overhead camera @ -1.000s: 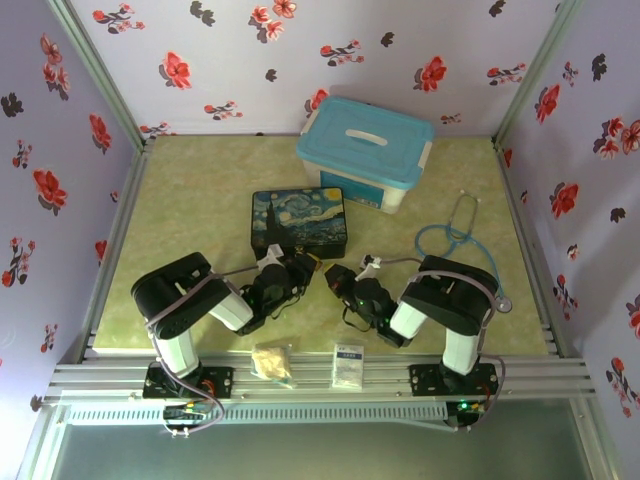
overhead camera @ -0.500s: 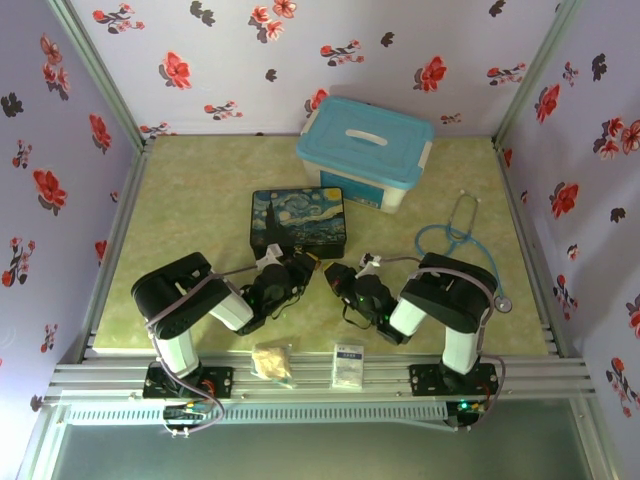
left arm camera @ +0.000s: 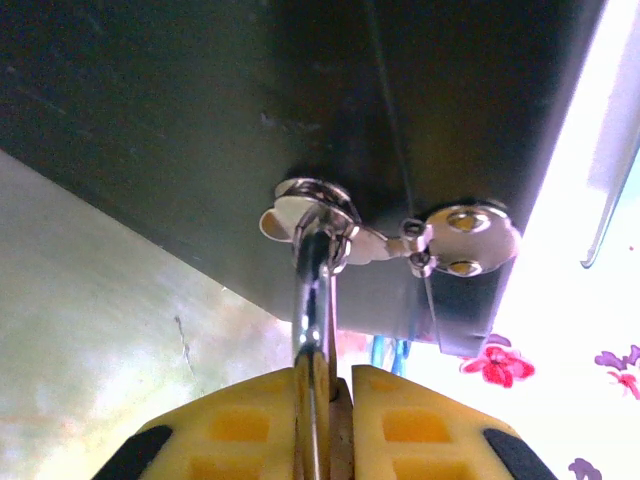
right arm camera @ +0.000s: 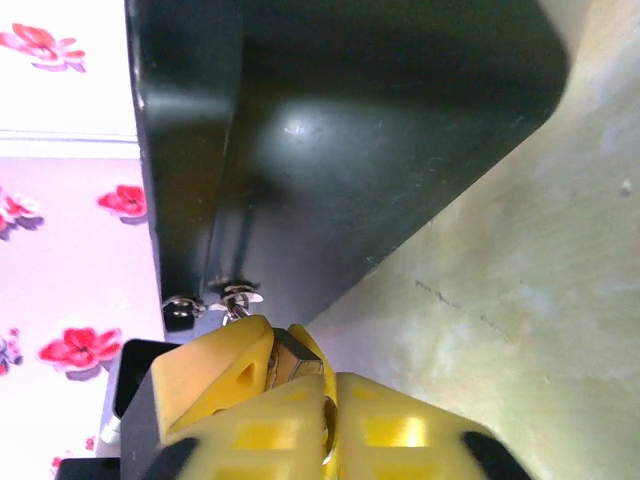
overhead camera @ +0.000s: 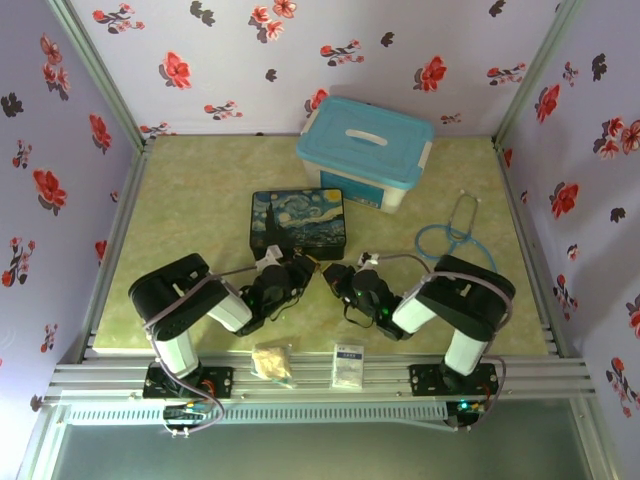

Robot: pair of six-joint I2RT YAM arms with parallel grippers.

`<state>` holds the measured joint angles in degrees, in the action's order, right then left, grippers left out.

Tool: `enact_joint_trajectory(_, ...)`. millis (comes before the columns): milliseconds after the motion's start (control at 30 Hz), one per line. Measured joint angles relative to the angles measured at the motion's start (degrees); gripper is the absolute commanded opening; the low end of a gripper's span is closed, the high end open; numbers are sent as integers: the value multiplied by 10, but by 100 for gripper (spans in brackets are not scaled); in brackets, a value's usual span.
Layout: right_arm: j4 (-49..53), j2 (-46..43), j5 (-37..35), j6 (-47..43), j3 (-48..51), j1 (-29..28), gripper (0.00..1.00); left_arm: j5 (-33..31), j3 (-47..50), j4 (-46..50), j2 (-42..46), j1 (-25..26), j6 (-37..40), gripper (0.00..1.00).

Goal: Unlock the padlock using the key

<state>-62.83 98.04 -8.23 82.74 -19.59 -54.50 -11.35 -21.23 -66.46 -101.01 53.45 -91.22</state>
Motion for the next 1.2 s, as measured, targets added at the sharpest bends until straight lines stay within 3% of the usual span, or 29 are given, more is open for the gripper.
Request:
enact_joint_trajectory(133, 128, -65, 36, -81, -10, 19, 40, 17, 12, -9, 14, 3, 0, 0)
enact_joint_trajectory(367, 417, -223, 38, -314, -73, 30, 48, 33, 26, -10, 47, 3, 3, 0)
enact_joint_trajectory(500, 512, -295, 20, -457, -92, 30, 55, 35, 30, 11, 68, 3, 17, 0)
enact_joint_trajectory(633, 527, -316, 9, -599, -88, 18, 54, 42, 30, 46, 99, 3, 39, 0)
enact_joint_trajectory(867, 504, -257, -6, -861, -88, -68, 51, 50, 29, 130, 166, 3, 80, 0)
enact_joint_trajectory(1200, 384, -198, -89, -1008, -84, -98, 42, 50, 23, 207, 219, 3, 115, 0)
